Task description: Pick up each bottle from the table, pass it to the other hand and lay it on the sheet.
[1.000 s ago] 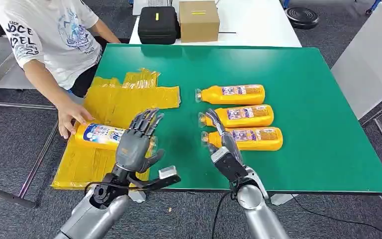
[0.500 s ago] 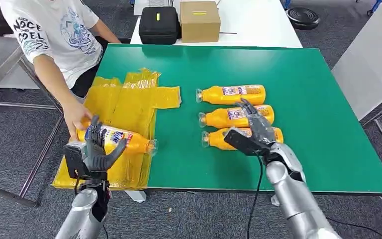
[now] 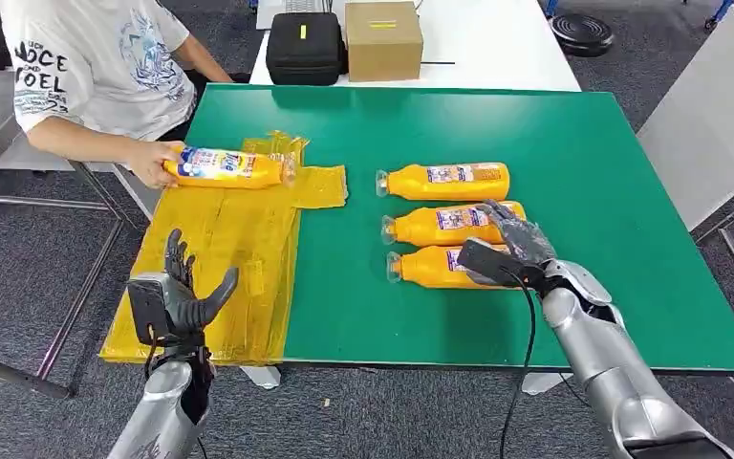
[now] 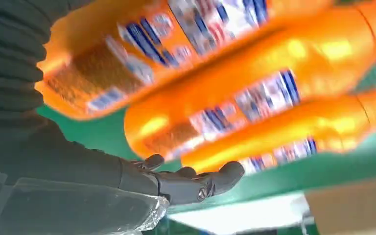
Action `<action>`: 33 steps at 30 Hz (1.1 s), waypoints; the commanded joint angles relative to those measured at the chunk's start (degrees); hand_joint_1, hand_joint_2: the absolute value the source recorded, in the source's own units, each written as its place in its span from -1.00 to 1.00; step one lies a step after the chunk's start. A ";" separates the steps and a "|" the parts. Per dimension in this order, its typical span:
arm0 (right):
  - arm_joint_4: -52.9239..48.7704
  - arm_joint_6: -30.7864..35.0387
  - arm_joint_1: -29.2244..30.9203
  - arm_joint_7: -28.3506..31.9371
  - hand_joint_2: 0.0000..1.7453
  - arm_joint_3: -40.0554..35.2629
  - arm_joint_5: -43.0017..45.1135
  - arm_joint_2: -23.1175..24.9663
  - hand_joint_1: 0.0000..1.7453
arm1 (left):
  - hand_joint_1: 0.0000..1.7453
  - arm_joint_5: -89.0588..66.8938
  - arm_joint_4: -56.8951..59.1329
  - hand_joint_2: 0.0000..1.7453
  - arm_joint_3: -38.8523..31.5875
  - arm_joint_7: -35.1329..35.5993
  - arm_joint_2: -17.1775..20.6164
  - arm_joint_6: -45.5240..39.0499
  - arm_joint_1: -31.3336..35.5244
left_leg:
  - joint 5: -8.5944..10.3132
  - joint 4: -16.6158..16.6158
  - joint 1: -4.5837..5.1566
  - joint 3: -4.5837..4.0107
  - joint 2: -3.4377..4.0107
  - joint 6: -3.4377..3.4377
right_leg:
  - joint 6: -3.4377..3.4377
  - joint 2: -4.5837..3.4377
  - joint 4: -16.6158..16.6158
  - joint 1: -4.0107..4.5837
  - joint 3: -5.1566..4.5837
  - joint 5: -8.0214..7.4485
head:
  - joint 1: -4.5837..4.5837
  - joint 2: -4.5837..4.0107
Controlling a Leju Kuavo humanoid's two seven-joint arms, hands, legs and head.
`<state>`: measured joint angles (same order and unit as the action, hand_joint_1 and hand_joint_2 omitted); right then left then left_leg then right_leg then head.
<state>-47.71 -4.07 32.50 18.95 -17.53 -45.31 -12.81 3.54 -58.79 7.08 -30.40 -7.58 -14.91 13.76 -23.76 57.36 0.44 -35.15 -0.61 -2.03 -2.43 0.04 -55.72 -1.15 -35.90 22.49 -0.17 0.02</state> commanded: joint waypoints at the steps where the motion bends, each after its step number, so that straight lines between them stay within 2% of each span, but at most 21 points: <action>1: 4.41 -3.93 3.39 2.74 1.00 -7.18 1.44 -3.47 -1.00 | -1.00 -1.09 4.59 1.00 2.28 -0.56 1.08 -2.14 3.00 | -0.15 0.04 -0.07 0.25 0.04 0.12 | 0.11 0.00 0.00 0.08 0.27 0.13 | 0.00 0.00; 6: -1.21 -5.91 1.77 2.43 1.00 -8.20 2.74 -5.83 -1.00 | -1.00 -2.83 1.52 1.00 3.50 -0.73 1.46 -3.83 1.54 | -0.08 0.01 -0.02 0.13 0.01 0.08 | 0.07 0.02 0.00 0.02 0.13 0.08 | 0.00 0.00; 18: -3.50 -6.00 -0.51 1.23 1.00 -9.72 3.11 -7.09 -1.00 | -1.00 -3.92 0.08 1.00 2.93 0.18 1.29 -5.43 0.04 | -0.09 -0.03 -0.05 0.17 0.06 0.08 | 0.08 -0.03 0.05 0.06 0.17 0.06 | 0.00 0.00; 20: -3.85 -6.70 -0.95 0.96 1.00 -9.77 3.52 -7.63 -1.00 | -1.00 -3.83 -0.17 1.00 2.70 0.24 1.33 -5.32 -0.05 | -0.25 0.03 -0.11 0.40 0.11 0.16 | 0.15 -0.05 0.02 0.12 0.42 0.20 | -0.02 0.00; 33: -3.65 -7.72 -1.40 0.54 1.00 -10.27 3.63 -8.19 -1.00 | -1.00 -3.83 0.01 1.00 2.74 0.53 1.29 -5.09 0.17 | -0.08 -0.02 -0.04 0.15 0.05 0.08 | 0.08 -0.02 0.04 0.04 0.15 0.06 | 0.00 0.00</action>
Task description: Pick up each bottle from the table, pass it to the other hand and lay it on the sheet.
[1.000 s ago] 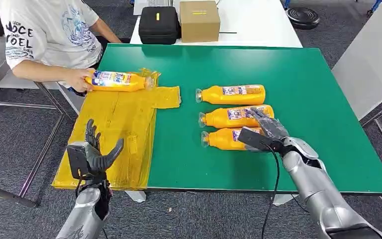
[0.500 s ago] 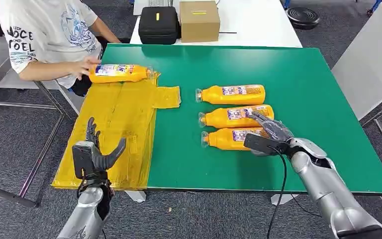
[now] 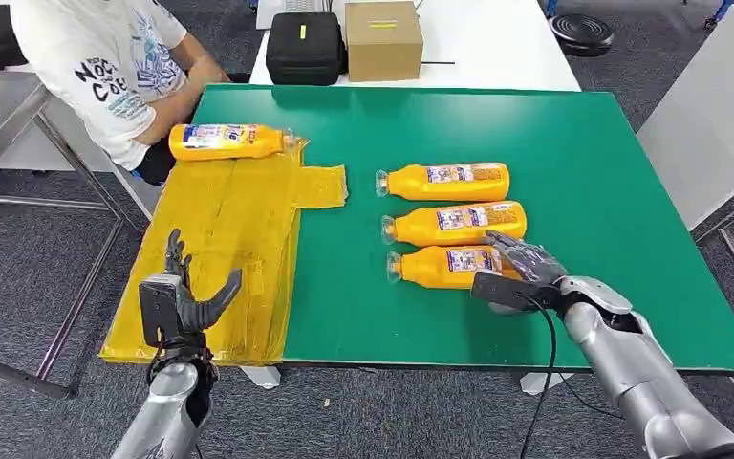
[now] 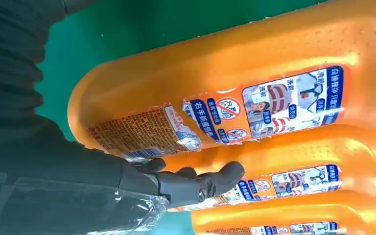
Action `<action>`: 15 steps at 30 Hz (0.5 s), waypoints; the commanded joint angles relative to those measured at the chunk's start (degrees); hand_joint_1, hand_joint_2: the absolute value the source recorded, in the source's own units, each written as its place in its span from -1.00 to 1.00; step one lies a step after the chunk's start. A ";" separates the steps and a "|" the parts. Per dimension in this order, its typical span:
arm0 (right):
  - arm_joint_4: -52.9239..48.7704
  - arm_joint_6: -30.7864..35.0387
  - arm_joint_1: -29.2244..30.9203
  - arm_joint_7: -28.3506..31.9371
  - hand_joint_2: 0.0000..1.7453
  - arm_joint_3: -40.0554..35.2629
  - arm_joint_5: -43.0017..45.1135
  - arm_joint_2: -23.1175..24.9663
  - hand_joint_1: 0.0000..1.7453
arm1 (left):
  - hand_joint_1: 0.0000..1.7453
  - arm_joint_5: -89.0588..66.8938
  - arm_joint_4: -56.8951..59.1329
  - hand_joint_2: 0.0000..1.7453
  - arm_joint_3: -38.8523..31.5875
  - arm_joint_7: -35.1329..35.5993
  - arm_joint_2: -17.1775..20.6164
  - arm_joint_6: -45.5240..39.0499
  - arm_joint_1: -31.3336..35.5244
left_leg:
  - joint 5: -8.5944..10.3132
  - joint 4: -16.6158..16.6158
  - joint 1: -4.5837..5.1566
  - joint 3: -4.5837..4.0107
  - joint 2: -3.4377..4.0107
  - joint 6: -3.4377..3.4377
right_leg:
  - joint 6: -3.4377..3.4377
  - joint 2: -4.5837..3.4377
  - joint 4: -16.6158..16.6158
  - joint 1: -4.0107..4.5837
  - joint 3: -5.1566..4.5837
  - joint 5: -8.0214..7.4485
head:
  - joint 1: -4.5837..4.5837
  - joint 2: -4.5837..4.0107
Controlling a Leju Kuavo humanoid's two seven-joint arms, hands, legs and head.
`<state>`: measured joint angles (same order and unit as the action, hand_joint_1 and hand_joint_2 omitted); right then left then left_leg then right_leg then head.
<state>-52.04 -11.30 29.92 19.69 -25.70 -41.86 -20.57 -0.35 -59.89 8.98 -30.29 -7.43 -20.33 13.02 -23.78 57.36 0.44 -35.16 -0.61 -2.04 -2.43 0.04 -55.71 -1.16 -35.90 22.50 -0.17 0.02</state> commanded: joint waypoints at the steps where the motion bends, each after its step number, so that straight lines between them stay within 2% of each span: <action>1: 0.68 -0.48 1.18 -0.20 1.00 -2.09 0.18 -0.44 -1.00 | -1.00 0.07 1.11 1.00 0.84 0.42 1.13 0.33 0.91 | -0.14 0.00 -0.08 0.28 0.10 0.13 | 0.12 -0.05 0.01 0.08 0.27 0.12 | 0.00 0.00; 9: 0.91 -0.99 -0.60 -1.54 1.00 -2.14 0.16 -0.65 -1.00 | -1.00 0.07 2.51 1.00 0.84 0.95 0.86 0.22 1.48 | -0.08 -0.04 -0.06 0.23 0.00 0.09 | 0.08 0.03 0.06 0.07 0.24 0.08 | -0.02 0.00; 13: 3.50 -0.95 0.52 -2.33 1.00 -1.93 0.26 -0.23 -1.00 | -1.00 0.16 3.36 1.00 0.38 0.97 0.58 0.23 1.45 | -0.15 -0.02 -0.09 0.37 0.03 0.13 | 0.12 0.02 0.06 0.10 0.38 0.14 | -0.02 0.00; 15: 5.45 -1.16 1.50 -2.59 1.00 -1.62 0.55 0.28 -1.00 | -1.00 0.24 4.15 1.00 0.11 1.01 0.56 0.26 1.67 | -0.05 -0.04 -0.03 0.17 0.04 0.07 | 0.06 -0.01 0.05 0.04 0.17 0.04 | 0.00 0.00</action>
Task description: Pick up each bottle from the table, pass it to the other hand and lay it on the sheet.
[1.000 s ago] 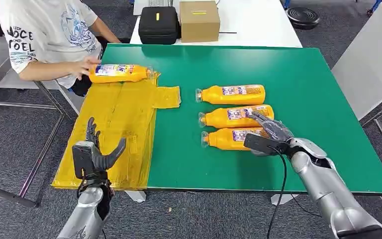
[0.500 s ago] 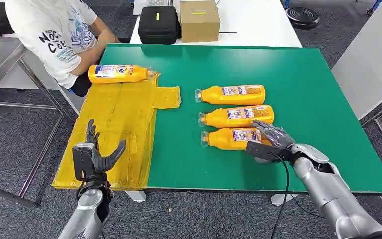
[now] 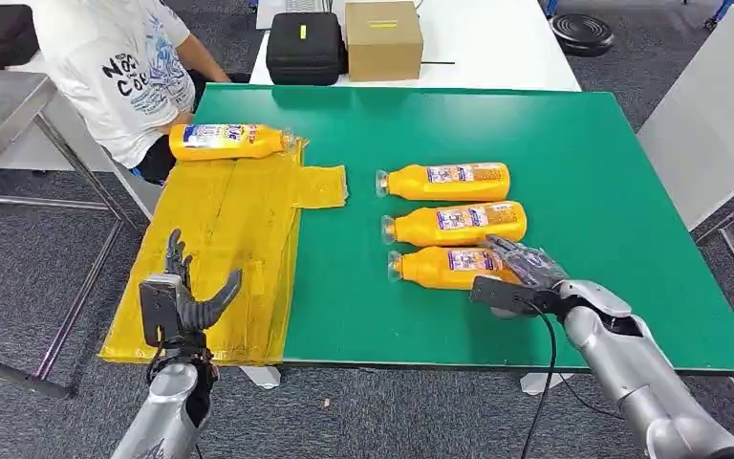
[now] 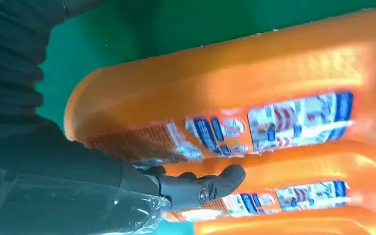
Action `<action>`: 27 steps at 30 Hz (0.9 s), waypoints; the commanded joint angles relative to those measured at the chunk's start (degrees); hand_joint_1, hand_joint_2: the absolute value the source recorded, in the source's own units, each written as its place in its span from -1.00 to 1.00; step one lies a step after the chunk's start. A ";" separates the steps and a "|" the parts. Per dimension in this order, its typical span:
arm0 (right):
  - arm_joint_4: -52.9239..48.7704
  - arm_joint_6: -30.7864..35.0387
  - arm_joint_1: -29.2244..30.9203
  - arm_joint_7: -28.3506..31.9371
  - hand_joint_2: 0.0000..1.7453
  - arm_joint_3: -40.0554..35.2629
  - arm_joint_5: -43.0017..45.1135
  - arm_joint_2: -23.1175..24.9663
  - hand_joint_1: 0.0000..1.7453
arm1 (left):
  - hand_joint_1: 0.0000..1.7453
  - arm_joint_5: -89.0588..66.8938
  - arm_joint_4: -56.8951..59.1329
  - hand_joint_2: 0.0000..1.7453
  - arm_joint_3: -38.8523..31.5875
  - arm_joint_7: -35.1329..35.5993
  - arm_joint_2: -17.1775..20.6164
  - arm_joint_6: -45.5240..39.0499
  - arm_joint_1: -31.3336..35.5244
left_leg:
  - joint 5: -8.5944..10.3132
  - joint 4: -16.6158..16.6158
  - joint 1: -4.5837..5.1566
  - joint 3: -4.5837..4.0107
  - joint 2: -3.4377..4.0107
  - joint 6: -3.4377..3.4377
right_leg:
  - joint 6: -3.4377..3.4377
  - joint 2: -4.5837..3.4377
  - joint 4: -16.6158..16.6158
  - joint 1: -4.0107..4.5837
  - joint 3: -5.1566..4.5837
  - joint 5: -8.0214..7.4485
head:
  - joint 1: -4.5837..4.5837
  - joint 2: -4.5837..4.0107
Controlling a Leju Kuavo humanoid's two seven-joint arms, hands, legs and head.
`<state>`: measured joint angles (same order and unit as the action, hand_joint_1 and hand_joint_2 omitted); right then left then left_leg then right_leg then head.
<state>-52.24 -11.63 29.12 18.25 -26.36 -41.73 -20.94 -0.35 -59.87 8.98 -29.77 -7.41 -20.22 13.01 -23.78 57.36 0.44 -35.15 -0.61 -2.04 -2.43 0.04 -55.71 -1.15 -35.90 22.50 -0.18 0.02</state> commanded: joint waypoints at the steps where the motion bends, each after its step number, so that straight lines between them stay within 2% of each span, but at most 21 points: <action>1: 6.63 -0.94 2.72 -1.19 1.00 -0.75 0.65 0.90 -1.00 | -1.00 0.09 4.91 1.00 -0.07 0.52 0.50 -0.25 1.97 | -0.13 -0.03 -0.07 0.32 0.07 0.12 | 0.11 -0.03 0.06 0.07 0.33 0.10 | -0.02 0.00; 6: 15.18 -0.71 5.92 -1.12 1.00 -0.54 0.33 2.54 -1.00 | -1.00 0.46 10.80 1.00 -0.15 -0.64 0.16 -0.61 4.20 | -0.13 -0.03 -0.09 0.39 0.09 0.15 | 0.14 -0.03 0.07 0.10 0.40 0.09 | 0.00 0.00; 19: 20.51 -2.65 9.13 -0.11 1.00 -2.33 0.39 2.58 -1.00 | -1.00 1.05 12.66 1.00 -0.07 -1.01 0.21 -1.11 4.81 | -0.06 -0.03 -0.07 0.22 0.07 0.09 | 0.08 -0.03 0.06 0.07 0.23 0.04 | 0.00 0.00; 21: 20.58 -2.75 9.05 -0.07 1.00 -2.37 0.47 2.58 -0.90 | -1.00 1.11 12.75 1.00 -0.06 -0.98 0.20 -1.02 4.85 | -0.21 0.03 -0.15 0.46 0.11 0.18 | 0.17 -0.05 0.05 0.17 0.49 0.15 | 0.00 0.00; 22: 20.49 -2.90 8.93 -0.01 1.00 -2.46 0.54 2.53 -0.70 | -1.00 1.22 12.71 1.00 -0.10 -1.04 0.18 -0.98 4.85 | -0.13 -0.01 -0.09 0.33 0.10 0.13 | 0.12 -0.04 0.05 0.10 0.34 0.09 | -0.02 0.00; 23: 20.46 -2.90 8.89 -0.01 1.00 -2.48 0.55 2.53 -0.36 | -1.00 1.25 12.67 1.00 -0.12 -1.05 0.20 -0.99 4.84 | -0.08 -0.03 -0.08 0.25 0.09 0.10 | 0.10 -0.04 0.06 0.09 0.25 0.05 | 0.00 0.00; 24: 20.31 -2.83 8.75 0.01 1.00 -2.52 0.57 2.51 0.60 | -1.00 1.24 12.52 1.00 -0.16 -1.10 0.27 -1.10 4.80 | -0.16 0.02 -0.13 0.37 0.12 0.15 | 0.14 -0.06 0.06 0.15 0.39 0.11 | 0.00 0.00; 27: 19.70 -2.82 8.33 0.27 1.00 -2.40 0.93 2.46 0.84 | -1.00 1.37 11.96 1.00 -0.26 -1.08 0.42 -1.05 4.63 | -0.15 0.01 -0.13 0.39 0.09 0.15 | 0.14 -0.02 0.06 0.14 0.41 0.12 | 0.00 0.00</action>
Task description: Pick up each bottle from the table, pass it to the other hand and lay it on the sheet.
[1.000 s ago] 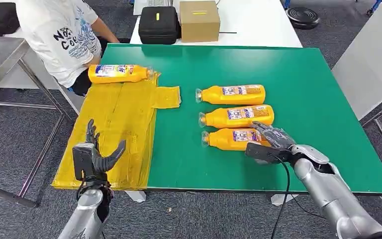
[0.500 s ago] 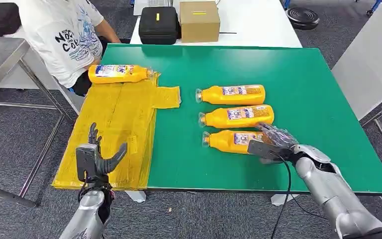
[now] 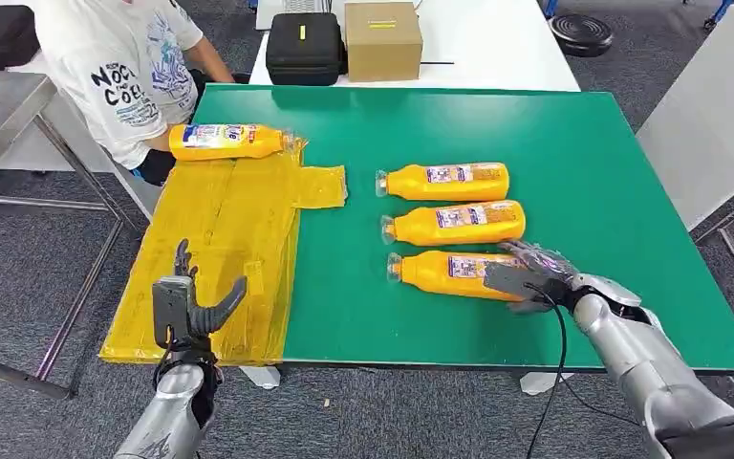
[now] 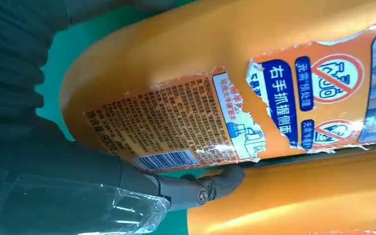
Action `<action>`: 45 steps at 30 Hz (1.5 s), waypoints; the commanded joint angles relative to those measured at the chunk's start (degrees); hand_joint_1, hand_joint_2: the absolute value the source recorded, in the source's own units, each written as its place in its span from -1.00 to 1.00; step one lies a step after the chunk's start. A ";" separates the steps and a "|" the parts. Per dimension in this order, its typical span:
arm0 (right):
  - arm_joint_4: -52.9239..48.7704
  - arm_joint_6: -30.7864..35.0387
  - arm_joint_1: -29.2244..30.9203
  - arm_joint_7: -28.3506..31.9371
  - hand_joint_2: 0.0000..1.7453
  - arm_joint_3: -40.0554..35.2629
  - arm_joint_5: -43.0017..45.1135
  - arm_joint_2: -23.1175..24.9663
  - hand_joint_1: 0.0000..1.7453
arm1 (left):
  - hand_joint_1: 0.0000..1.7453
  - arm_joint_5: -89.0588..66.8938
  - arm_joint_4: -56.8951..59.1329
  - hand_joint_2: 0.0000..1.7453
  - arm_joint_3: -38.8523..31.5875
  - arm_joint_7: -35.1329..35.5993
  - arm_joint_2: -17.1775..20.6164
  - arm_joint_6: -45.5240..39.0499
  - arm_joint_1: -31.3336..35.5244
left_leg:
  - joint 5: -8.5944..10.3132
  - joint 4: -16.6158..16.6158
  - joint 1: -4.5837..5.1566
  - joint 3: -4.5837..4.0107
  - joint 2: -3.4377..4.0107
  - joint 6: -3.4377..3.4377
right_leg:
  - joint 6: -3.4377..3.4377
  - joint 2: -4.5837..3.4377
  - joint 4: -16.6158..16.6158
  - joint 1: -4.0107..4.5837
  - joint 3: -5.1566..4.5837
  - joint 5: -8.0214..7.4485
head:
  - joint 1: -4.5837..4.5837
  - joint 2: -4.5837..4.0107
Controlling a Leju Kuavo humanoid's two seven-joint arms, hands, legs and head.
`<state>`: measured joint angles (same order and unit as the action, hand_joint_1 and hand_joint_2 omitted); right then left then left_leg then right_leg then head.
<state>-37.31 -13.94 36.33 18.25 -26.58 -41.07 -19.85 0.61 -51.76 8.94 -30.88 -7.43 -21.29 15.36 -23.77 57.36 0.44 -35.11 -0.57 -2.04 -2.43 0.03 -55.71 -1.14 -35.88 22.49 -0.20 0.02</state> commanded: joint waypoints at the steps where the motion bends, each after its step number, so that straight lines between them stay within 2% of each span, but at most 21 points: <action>1: 4.61 -0.27 1.10 0.22 1.00 -2.21 0.19 1.34 0.94 | -1.00 0.42 3.67 1.00 -0.27 0.04 0.45 0.00 2.18 | -0.11 0.00 -0.10 0.26 0.04 0.12 | 0.11 0.00 0.06 0.11 0.30 0.08 | 0.02 0.00; 2: 4.61 -0.31 1.18 0.20 1.00 -2.27 0.15 1.32 1.00 | -1.00 0.40 3.64 1.00 -0.24 0.04 0.48 0.03 2.17 | -0.08 -0.03 -0.08 0.24 0.06 0.10 | 0.09 -0.03 0.07 0.08 0.25 0.06 | 0.02 0.00; 14: 2.44 -0.06 0.56 0.78 1.00 -2.17 0.35 0.91 1.00 | -1.00 0.65 4.03 1.00 -0.31 -0.18 0.76 0.18 2.71 | -0.10 -0.02 -0.08 0.27 0.05 0.11 | 0.10 -0.02 0.05 0.09 0.27 0.08 | 0.00 0.00; 23: 2.42 0.79 1.32 2.77 1.00 -2.00 0.94 2.52 1.00 | -1.00 0.67 4.07 1.00 -0.37 -0.36 0.70 -0.18 2.31 | -0.12 -0.02 -0.09 0.28 0.15 0.13 | 0.12 -0.11 0.05 0.10 0.28 0.07 | 0.02 0.00; 25: -0.57 2.27 -0.18 5.36 1.00 -0.78 2.05 2.70 1.00 | -1.00 0.65 3.59 1.00 -0.40 -0.35 0.70 -0.05 2.12 | -0.14 0.00 -0.08 0.28 0.13 0.14 | 0.13 -0.09 0.02 0.09 0.28 0.09 | 0.02 0.00; 30: -10.78 4.70 -4.96 11.53 1.00 1.81 5.29 6.40 1.00 | -1.00 0.30 2.89 1.00 -0.38 -0.40 0.49 0.06 1.82 | -0.07 -0.04 -0.05 0.11 0.16 0.09 | 0.08 -0.13 0.03 0.05 0.11 0.02 | 0.02 0.00; 33: -15.30 5.42 -7.19 12.91 1.00 2.50 6.48 9.84 1.00 | -1.00 0.11 2.13 1.00 -0.39 -0.25 0.40 0.15 1.63 | -0.25 0.02 -0.16 0.37 0.29 0.20 | 0.18 -0.24 0.00 0.17 0.34 0.16 | 0.02 0.00; 36: -16.30 5.90 -7.69 13.40 1.00 3.07 7.02 11.93 1.00 | -1.00 -0.28 1.33 1.00 -0.45 0.29 0.12 -0.04 1.28 | -0.18 0.01 -0.13 0.26 0.25 0.16 | 0.14 -0.21 -0.01 0.14 0.22 0.11 | 0.00 0.00; 42: -16.22 5.76 -7.63 13.69 1.00 3.22 7.12 11.58 1.00 | -1.00 -0.29 1.31 1.00 -0.45 0.30 0.12 -0.03 1.27 | -0.07 -0.02 -0.09 0.06 0.06 0.09 | 0.08 -0.04 0.01 0.10 0.06 0.06 | 0.02 0.00; 45: -16.11 5.55 -8.36 15.59 1.00 4.98 8.31 12.94 1.00 | -1.00 0.09 0.62 1.00 -0.83 0.70 0.12 1.07 1.05 | -0.13 0.01 -0.09 0.15 0.10 0.11 | 0.11 -0.06 -0.01 0.09 0.16 0.11 | 0.02 0.00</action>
<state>-53.07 -8.11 27.57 31.85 -24.55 -33.94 -9.88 0.31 -51.67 8.94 -30.99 -7.52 -21.42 15.39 -23.78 57.35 0.42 -35.17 -0.58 -2.03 -2.42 0.03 -55.72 -1.14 -35.92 22.51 -0.18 0.02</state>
